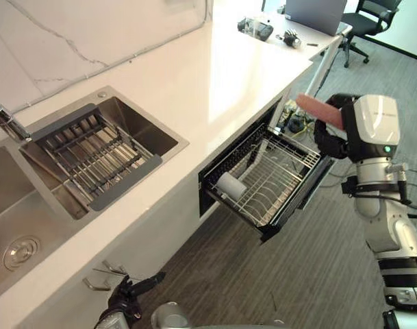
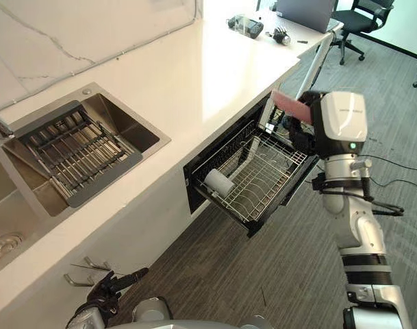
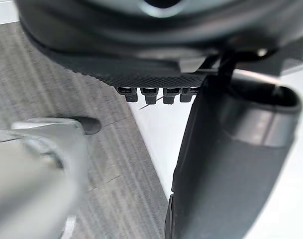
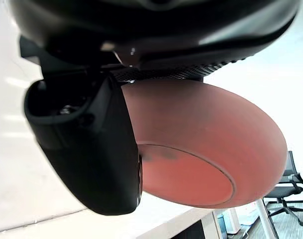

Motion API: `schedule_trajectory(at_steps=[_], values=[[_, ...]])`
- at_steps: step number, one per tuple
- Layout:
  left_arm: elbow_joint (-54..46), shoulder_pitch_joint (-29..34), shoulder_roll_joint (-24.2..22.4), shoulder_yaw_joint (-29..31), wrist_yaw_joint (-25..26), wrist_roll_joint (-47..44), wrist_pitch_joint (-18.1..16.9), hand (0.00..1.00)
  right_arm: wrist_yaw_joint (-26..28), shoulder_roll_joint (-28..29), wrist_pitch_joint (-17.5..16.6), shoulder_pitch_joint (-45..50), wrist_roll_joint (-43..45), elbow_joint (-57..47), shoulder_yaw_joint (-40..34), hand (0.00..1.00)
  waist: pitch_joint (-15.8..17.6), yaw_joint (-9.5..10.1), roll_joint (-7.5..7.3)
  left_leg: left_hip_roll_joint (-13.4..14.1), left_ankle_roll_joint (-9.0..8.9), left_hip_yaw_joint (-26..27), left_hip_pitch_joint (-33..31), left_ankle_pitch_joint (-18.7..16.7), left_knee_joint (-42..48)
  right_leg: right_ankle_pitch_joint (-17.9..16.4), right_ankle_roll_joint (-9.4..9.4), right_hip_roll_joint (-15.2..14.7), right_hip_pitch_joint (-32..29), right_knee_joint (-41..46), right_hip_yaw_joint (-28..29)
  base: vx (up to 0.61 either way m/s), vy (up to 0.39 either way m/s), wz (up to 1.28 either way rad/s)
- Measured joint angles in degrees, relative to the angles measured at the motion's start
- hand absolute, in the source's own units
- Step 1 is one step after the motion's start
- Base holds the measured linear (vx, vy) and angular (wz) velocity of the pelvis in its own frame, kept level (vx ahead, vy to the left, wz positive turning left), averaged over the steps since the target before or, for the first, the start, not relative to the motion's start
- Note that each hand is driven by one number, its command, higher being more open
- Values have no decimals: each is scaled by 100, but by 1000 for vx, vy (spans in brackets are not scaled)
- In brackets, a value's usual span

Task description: Walk over to the sink, pick up the cup, carry it to the dishwasher, place the cup inside the dishwasher, then close the dishwasher door

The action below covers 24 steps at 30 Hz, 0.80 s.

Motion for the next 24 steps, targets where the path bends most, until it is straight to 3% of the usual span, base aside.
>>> schedule_trajectory(at_steps=[4, 9, 10, 12, 16, 17, 20, 24], values=[[336, 25, -133, 7, -125, -140, -173, 100, -192, 64, 26, -158, -267, 640, 4, 0, 322, 11, -10, -61, -21, -261, -301, 207, -73, -171, 211, 35, -36, -127, -166, -91, -87, 28], [62, -300, -139, 24, -208, -264, -294, 100, -289, 1, 276, -1215, -240, 1194, 106, 0, 955, 97, -10, -163, 64, -407, -1057, 529, -55, -358, 336, 77, -584, -387, -240, -187, -43, 8], [48, -423, -148, 24, -204, -323, -333, 100, -328, -92, 365, -1466, -205, 1232, 197, 0, 1160, 100, 56, -158, 67, -562, -1263, 594, -52, -293, 313, 143, -728, -470, -261, -204, 10, 3], [28, -553, -91, 34, -202, -590, -377, 100, -376, -218, 463, -1850, -204, 1386, 435, 0, 1443, 124, 42, -163, 77, -676, -1516, 734, -176, -140, 233, 246, -981, -637, -256, -174, 24, -3], [40, -746, -90, -21, -205, -964, -396, 100, -376, -626, 544, -2666, -205, 1905, 974, 0, 1537, 216, 81, -366, 152, -939, -2015, 1020, -507, 348, 158, 387, -1460, -1202, -218, -99, 35, -9], [63, -783, -107, -73, -204, -1106, -378, 100, -378, -751, 588, -2963, -203, 2110, 1105, 0, 1579, 259, 153, -444, 169, -1036, -2149, 1055, -549, 487, 160, 408, -1559, -1362, -201, -31, 35, -2], [165, -782, -153, -288, -284, -1193, -659, 100, -382, -1029, 846, -3432, -195, 2566, 1370, 0, 1682, 391, 357, -637, 200, -1344, -2427, 1113, -626, 711, 199, 380, -1689, -1660, -284, -18, 53, 14], [378, -720, -145, -463, -581, -1342, -1194, 100, -379, -1293, 1192, -3711, -210, 3368, 1796, 0, 1752, 643, 497, -775, 230, -1538, -2731, 1202, -750, 810, 236, 357, -1860, -1840, -484, -10, 72, 28]])
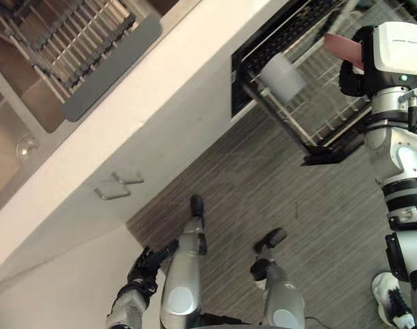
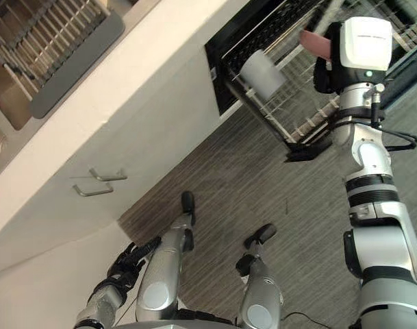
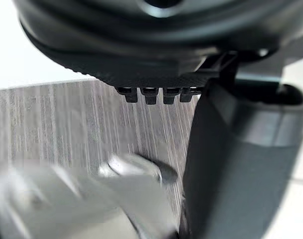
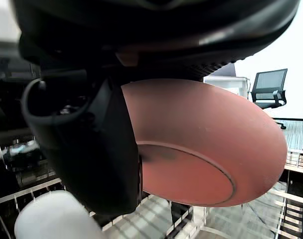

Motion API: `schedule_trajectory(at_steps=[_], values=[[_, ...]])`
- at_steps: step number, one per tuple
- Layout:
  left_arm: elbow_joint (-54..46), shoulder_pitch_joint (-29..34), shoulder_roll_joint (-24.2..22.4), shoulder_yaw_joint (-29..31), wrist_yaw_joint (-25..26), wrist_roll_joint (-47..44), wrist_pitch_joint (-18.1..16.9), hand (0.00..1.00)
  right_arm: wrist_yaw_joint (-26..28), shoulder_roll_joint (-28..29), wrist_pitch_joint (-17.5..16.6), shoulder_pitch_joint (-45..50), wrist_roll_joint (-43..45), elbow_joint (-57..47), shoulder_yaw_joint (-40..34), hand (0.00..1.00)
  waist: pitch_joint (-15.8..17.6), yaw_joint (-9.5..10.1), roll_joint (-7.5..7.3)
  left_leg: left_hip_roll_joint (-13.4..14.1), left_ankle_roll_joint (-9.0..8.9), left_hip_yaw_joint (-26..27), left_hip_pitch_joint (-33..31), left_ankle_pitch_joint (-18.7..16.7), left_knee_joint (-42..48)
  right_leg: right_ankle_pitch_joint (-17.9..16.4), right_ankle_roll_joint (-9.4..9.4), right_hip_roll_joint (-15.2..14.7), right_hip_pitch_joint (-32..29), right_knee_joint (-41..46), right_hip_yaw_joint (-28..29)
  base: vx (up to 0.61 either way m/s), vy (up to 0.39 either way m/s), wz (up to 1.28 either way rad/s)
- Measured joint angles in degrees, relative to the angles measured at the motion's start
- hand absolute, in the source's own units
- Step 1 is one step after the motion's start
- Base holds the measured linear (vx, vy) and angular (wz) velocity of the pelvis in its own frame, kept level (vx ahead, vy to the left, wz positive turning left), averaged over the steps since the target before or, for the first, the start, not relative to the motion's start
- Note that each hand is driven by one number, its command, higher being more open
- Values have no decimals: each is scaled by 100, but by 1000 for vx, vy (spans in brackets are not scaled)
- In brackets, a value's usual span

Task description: Walk over to the sink, pick up the cup, carry it to the dishwasher, place the cup inside the dishwasher, then close the dishwasher door

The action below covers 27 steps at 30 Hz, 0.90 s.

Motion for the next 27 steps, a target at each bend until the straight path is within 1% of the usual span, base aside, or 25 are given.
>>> schedule_trajectory(at_steps=[2, 3, 4, 6, 7, 8, 10, 12, 16, 19, 22, 24, 25, 27], values=[[84, 130, 43, -83, -225, -26, -236, 100, 1, -13, 123, -98, -24, 195, 199, 0, 33, 43, 66, -62, 18, -8, -63, 14, -44, 34, 20, -41, -50, -52, -31, 14, 72, 9], [122, 150, 69, -130, -261, -40, -252, 100, 2, -14, 150, -128, -27, 205, 263, 0, 37, 43, 81, -75, 18, -8, -63, 14, -53, 41, 28, -59, -61, -59, -21, 14, 84, -2], [129, 216, 130, -225, -308, -75, -246, 100, 5, -21, 167, -182, -40, 200, 313, 100, 35, 43, 85, -105, 18, -8, -63, 14, -76, 58, 37, -90, -98, -67, 26, 10, 108, -10], [128, 234, 174, -301, -351, -172, -223, 100, 26, -95, 200, -196, -43, 170, 357, 100, 36, 43, 96, -135, 18, -12, -61, 14, -89, 64, 42, -107, -116, -70, 51, 1, 98, -7], [60, 233, 223, -412, -388, -289, -207, 100, 141, -246, 320, -206, -41, 171, 416, 100, 37, 35, 125, -144, 18, -21, -58, 14, -99, 64, 43, -113, -118, -69, 53, -9, 63, -1], [7, 234, 234, -455, -399, -344, -202, 100, 214, -277, 378, -206, -39, 184, 426, 100, 38, 20, 129, -144, 18, -22, -54, 14, -100, 64, 43, -113, -119, -69, 58, -23, 91, -2], [-68, 233, 235, -528, -415, -383, -201, 100, 334, -296, 425, -206, 5, 193, 432, 100, 41, -21, 155, -144, 17, -25, -39, 14, -110, 68, 40, -113, -118, -69, 70, -23, 75, -4], [-114, 233, 229, -567, -445, -468, -206, 100, 408, -295, 377, -200, 74, 189, 434, 100, 39, -36, 177, -144, 17, -25, 40, 13, -141, 73, 37, -114, -90, -68, 121, -21, 73, -10], [-131, 234, 209, -563, -492, -464, -239, 100, 424, -294, 192, -172, 360, 58, 376, 100, 39, -75, 178, -152, 15, -37, 238, 12, -200, 73, 36, -117, 52, -67, 165, -12, 63, -7], [-202, 255, 144, -530, -502, -406, -275, 100, 491, -217, 17, -118, 686, -364, 110, 100, 40, -197, 174, -179, 15, -39, 451, 12, -269, 73, 37, -134, 232, -66, 167, -8, 59, 0], [-336, 267, 86, -462, -500, -339, -298, 100, 769, -111, -108, -105, 1080, -547, -54, 100, 48, -269, 162, -187, 11, -22, 761, 9, -322, 71, 38, -143, 503, -66, 184, -18, 42, -4], [-339, 268, 44, -386, -500, -269, -325, 100, 896, -80, -167, -7, 1204, -635, -113, 100, 51, -299, 144, -192, 4, -19, 958, 12, -374, 68, 39, -143, 673, -66, 186, 0, 0, 0], [-334, 274, -2, -237, -488, -83, -336, 100, 915, 33, -209, 77, 1407, -704, -247, 100, 51, -348, 93, -193, -5, -17, 1111, 19, -400, 67, 40, -143, 811, -65, 186, 0, 0, 0], [-324, 283, -5, -199, -475, 58, -345, 100, 921, 71, -207, 119, 1564, -707, -303, 100, 41, -368, 53, -193, -18, 2, 1231, 28, -436, 67, 40, -143, 901, -65, 201, -19, 15, -5]])
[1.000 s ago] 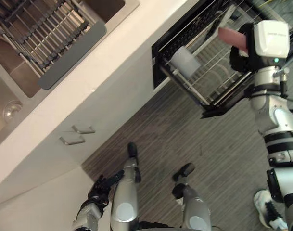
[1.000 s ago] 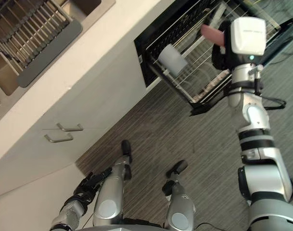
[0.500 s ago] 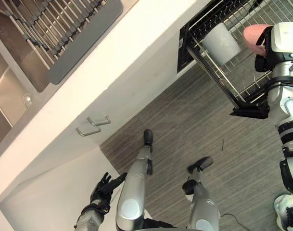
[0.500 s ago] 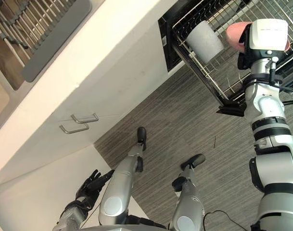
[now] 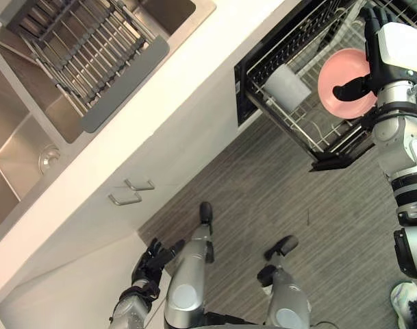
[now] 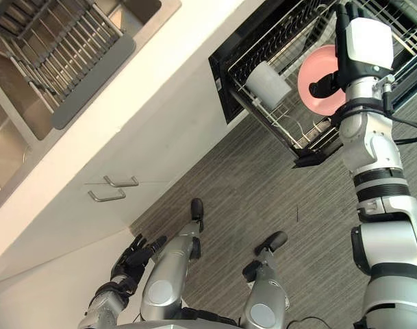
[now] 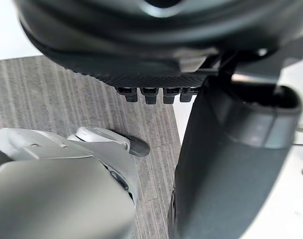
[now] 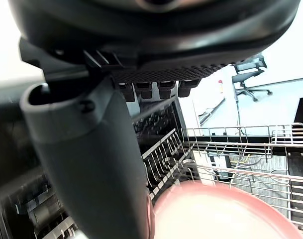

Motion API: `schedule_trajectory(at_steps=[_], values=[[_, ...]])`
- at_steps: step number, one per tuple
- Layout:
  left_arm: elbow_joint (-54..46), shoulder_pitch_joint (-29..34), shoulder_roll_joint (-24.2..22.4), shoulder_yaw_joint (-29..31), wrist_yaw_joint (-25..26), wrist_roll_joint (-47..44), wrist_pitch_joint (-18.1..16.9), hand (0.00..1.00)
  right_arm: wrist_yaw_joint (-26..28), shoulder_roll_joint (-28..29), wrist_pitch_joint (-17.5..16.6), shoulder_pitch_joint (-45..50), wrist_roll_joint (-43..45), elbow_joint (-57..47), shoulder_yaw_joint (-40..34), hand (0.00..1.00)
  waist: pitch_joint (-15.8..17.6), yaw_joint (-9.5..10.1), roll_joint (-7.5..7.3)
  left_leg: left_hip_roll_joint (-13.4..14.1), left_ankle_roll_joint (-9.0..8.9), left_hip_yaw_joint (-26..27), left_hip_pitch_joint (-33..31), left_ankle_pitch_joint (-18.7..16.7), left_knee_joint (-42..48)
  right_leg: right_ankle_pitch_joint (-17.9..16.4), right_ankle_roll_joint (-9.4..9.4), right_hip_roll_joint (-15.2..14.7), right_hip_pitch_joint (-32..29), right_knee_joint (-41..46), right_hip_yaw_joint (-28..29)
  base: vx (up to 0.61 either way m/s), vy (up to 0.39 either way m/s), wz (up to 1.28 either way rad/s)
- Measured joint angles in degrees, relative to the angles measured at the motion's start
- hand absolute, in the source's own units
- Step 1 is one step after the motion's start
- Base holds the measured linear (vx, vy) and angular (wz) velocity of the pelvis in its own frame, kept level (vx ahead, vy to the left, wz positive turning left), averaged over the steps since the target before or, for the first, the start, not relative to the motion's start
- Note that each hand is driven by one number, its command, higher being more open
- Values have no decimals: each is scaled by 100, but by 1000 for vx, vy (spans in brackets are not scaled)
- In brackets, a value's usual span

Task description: Walk over to the sink, pick up the cup, carry it to the dishwasher, place the cup inside the dishwasher, then close the dishwasher door

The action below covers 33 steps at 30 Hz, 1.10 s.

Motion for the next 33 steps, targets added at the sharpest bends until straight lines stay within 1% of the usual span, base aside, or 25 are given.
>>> schedule_trajectory(at_steps=[3, 4, 6, 7, 9, 11, 12, 13, 15, 16, 17, 18, 19, 20, 21, 23, 24, 25, 26, 28, 29, 30, 31, 33], values=[[10, 122, -8, 194, 6, 164, 31, 100, 267, 73, 112, 210, 427, 5, -239, 100, -78, -30, -202, -19, -44, 36, 409, 95, -309, -44, 28, 4, 245, -1, 14, -8, 5, -4], [17, 197, 10, 225, 44, 211, 54, 100, 426, 76, 170, 345, 636, 23, -369, 100, -132, -54, -298, -28, -62, 39, 574, 163, -475, -74, 48, 9, 334, 7, 11, 0, 0, 0], [70, 323, 8, 242, 107, 283, 112, 100, 572, 100, 253, 630, 1105, 133, -721, 100, -237, -121, -423, -44, -67, 47, 816, 269, -702, -111, 53, 3, 464, 53, 6, 0, 0, 0], [99, 351, 4, 242, 112, 323, 130, 100, 593, 122, 272, 710, 1272, 195, -861, 100, -251, -144, -444, -52, -71, 52, 903, 293, -762, -116, 51, -1, 515, 64, 8, 30, 4, -2], [289, 399, -3, 239, 121, 511, 136, 100, 603, 208, 378, 978, 2173, 544, -1471, 100, -334, -197, -463, -72, -74, 78, 1129, 312, -855, -126, 56, -32, 669, 113, 26, 14, 6, -2], [351, 489, -2, 239, 137, 553, 119, 100, 622, 349, 556, 1166, 3097, 919, -2100, 100, -430, -319, -456, -99, -74, 92, 1179, 312, -857, -190, 71, -101, 678, 230, 49, 1, 13, -5], [462, 489, -1, 237, 160, 595, 54, 100, 600, 397, 676, 1227, 3500, 1166, -2333, 0, -434, -361, -452, -118, -74, 165, 1206, 312, -859, -236, 113, -148, 629, 288, 127, -10, 19, -19], [490, 489, -9, 232, 176, 596, 21, 100, 585, 416, 729, 1254, 3678, 1279, -2396, 0, -443, -376, -432, -111, -74, 211, 1197, 312, -860, -237, 113, -155, 571, 320, 181, -35, 17, -30], [533, 488, -15, 150, 227, 593, -76, 100, 395, 533, 883, 1360, 4152, 1620, -2455, 0, -450, -511, -298, -97, -64, 329, 1087, 321, -867, -243, 104, -185, 321, 427, 340, -72, 9, -29], [533, 487, -16, 104, 229, 592, -85, 100, 335, 542, 911, 1366, 4214, 1670, -2455, 0, -430, -554, -241, -97, -62, 350, 1037, 331, -879, -243, 101, -198, 238, 459, 372, -86, 5, -18], [525, 477, -15, -22, 229, 589, -109, 100, 166, 543, 919, 1369, 4315, 1692, -2465, 0, -366, -647, -107, -103, -57, 365, 923, 357, -891, -233, 92, -215, 94, 496, 415, -81, 1, -15], [529, 437, -19, -153, 235, 580, -128, 100, -16, 543, 919, 1368, 4345, 1692, -2520, 0, -328, -670, 29, -103, -29, 403, 804, 403, -892, -193, 79, -217, -64, 497, 470, -82, -1, -14], [532, 423, -22, -224, 239, 574, -140, 100, -90, 543, 919, 1365, 4346, 1692, -2546, 0, -339, -668, 95, -101, -23, 425, 733, 418, -892, -159, 50, -217, -157, 496, 497, -67, -10, -16], [536, 407, -23, -376, 245, 512, -189, 100, -201, 542, 919, 1314, 4344, 1692, -2562, 0, -338, -667, 215, -100, -18, 465, 616, 440, -892, -123, 29, -216, -303, 496, 550, -43, -11, -14], [541, 396, -23, -449, 250, 469, -209, 100, -237, 543, 919, 1266, 4343, 1691, -2561, 0, -324, -659, 262, -100, -12, 501, 583, 447, -892, -106, 22, -216, -365, 495, 589, -38, -15, -20], [551, 304, -35, -663, 329, 359, -222, 100, -301, 537, 919, 937, 4318, 1651, -2553, 0, -281, -644, 450, -111, 31, 590, 424, 486, -866, -34, -9, -228, -598, 496, 695, -20, -16, -19], [551, 276, -36, -728, 348, 354, -218, 100, -302, 526, 919, 846, 4285, 1626, -2542, 0, -287, -640, 495, -119, 38, 601, 367, 513, -865, -12, -14, -234, -677, 496, 718, -5, -23, -14], [554, 176, -76, -842, 345, 296, -191, 100, -298, 409, 919, 609, 4205, 1561, -2461, 0, -245, -594, 626, -150, 54, 626, 264, 529, -863, 19, -20, -269, -827, 516, 782, 2, -16, -9], [552, 143, -89, -888, 337, 238, -185, 100, -289, 333, 919, 508, 4116, 1543, -2401, 0, -232, -575, 689, -171, 63, 634, 218, 535, -863, 20, -18, -298, -895, 551, 804, -3, -13, -6], [553, 69, -162, -999, 346, 126, -180, 100, -272, 131, 919, 332, 3992, 1343, -2292, 0, -195, -504, 896, -234, 78, 617, 114, 547, -862, 24, -11, -376, -1044, 622, 837, 0, 0, 0], [553, 44, -211, -1063, 356, 76, -181, 100, -263, 73, 919, 284, 3883, 1176, -2255, 0, -204, -435, 994, -279, 79, 572, 53, 547, -862, 23, -8, -436, -1139, 673, 866, 0, 0, 0], [551, 44, -234, -1087, 362, -25, -183, 100, -257, 72, 918, 228, 3770, 1101, -2140, 0, -232, -377, 1033, -313, 79, 483, 2, 548, -862, 22, -7, -480, -1230, 720, 895, 0, 0, 0], [547, 40, -237, -1102, 364, -64, -184, 100, -242, 77, 919, 204, 3754, 1098, -2088, 0, -237, -347, 1039, -330, 79, 433, -11, 548, -861, 19, -2, -502, -1260, 749, 906, 36, -6, 5], [525, 24, -236, -1196, 361, -207, -209, 100, -203, 78, 919, 178, 3477, 1094, -1958, 0, -254, -273, 1063, -442, 78, 167, -58, 548, -861, -44, 60, -656, -1297, 909, 855, 31, 3, 23]])
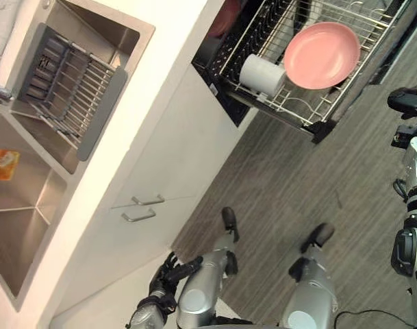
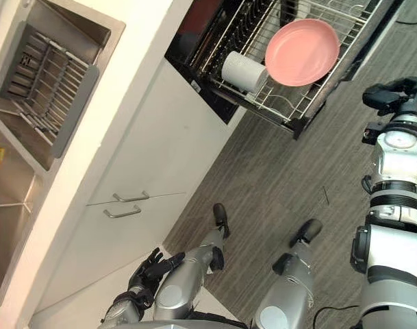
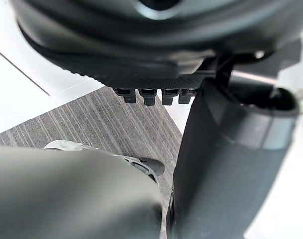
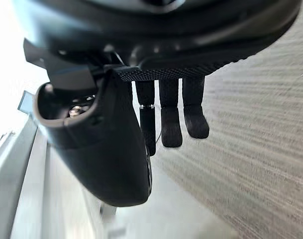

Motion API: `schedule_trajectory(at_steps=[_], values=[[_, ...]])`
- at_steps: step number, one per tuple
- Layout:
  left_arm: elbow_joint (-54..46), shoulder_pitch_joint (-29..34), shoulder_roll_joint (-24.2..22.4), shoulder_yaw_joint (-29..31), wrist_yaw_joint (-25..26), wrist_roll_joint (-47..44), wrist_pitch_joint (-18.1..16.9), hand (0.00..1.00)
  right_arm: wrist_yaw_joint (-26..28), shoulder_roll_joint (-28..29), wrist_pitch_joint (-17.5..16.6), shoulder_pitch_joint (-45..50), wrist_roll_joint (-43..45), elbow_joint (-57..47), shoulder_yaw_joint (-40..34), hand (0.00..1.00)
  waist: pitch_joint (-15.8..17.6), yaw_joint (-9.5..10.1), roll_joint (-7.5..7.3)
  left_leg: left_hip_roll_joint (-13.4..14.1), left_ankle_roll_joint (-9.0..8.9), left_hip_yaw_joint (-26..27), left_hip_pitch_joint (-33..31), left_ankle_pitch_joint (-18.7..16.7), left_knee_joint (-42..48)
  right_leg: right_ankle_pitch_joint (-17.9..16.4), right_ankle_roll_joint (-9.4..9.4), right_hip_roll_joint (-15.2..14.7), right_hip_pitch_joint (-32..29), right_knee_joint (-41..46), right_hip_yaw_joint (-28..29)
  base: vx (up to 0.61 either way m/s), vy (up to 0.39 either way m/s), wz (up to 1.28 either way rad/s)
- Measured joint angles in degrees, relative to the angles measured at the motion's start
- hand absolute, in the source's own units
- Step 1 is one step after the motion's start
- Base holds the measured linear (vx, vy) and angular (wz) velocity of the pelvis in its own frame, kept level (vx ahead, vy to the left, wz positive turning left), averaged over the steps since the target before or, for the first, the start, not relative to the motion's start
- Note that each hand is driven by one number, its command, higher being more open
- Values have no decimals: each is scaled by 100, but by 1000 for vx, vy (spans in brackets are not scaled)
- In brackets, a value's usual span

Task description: Walk over to the sink, pick up the cup, carry it to the dishwasher, place the cup inside the dishwasher, then close the dishwasher door

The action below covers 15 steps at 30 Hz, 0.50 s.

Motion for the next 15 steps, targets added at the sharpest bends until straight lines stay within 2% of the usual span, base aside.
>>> schedule_trajectory(at_steps=[5, 10, 15], values=[[-74, -21, -54, -108, -35, -330, -15, 100, -42, -133, 111, -24, -498, 46, 91, 0, -14, 9, 21, -358, 12, -426, -61, 7, 0, -193, 168, -501, 36, 472, -264, 13, 43, 47], [-84, 4, -240, -226, -151, -321, -45, 100, -223, -513, 173, -229, -539, 552, 239, 0, -169, 1, 225, -722, 84, -1109, -53, 60, 2, -465, 354, -1023, 321, 995, -764, 9, 36, 65], [-118, 353, -308, -210, -414, -258, -15, 100, -275, -787, 250, -576, -568, 969, 594, 0, -286, 23, 377, -1128, 199, -1854, -26, 148, 38, -956, 526, -1648, 770, 1788, -1472, 36, -40, 77]])
